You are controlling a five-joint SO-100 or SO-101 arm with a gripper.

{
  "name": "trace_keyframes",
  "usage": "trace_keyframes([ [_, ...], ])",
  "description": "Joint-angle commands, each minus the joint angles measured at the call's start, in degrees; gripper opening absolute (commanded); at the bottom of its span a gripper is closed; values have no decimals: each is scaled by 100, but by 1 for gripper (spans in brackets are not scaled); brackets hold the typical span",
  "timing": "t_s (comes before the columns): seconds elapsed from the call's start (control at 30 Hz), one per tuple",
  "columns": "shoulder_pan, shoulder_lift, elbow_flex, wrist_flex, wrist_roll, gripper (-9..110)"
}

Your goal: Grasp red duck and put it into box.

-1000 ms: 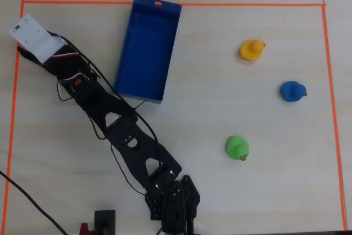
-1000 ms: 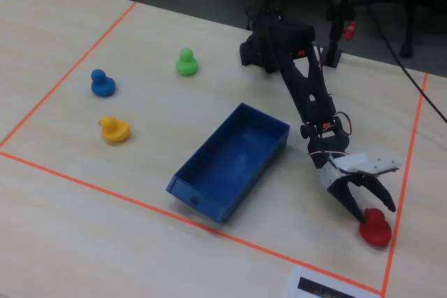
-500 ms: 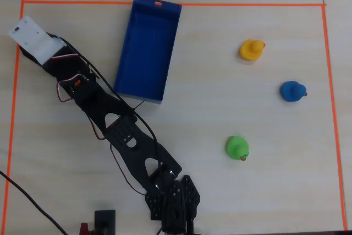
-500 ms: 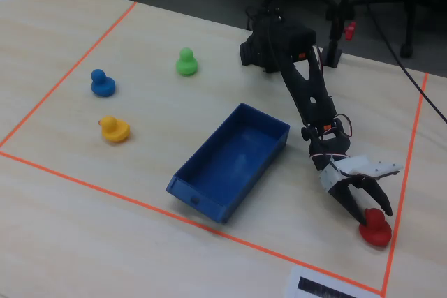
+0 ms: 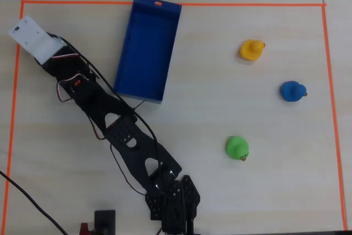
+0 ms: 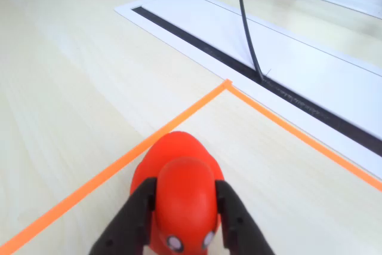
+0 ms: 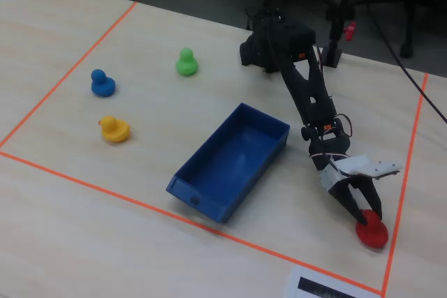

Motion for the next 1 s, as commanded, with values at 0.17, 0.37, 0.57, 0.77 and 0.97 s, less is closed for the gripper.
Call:
trace_keyframes([
  [0.17,290,1195,316,44,158,0],
  [0.37,650,2514,1301,272,431,0],
  [0.57,1020,3612,2215,281,387,0],
  [0.77,1450,4825,3146,773,343,0],
  [0.97,1934,5871,4069,1266,466,0],
])
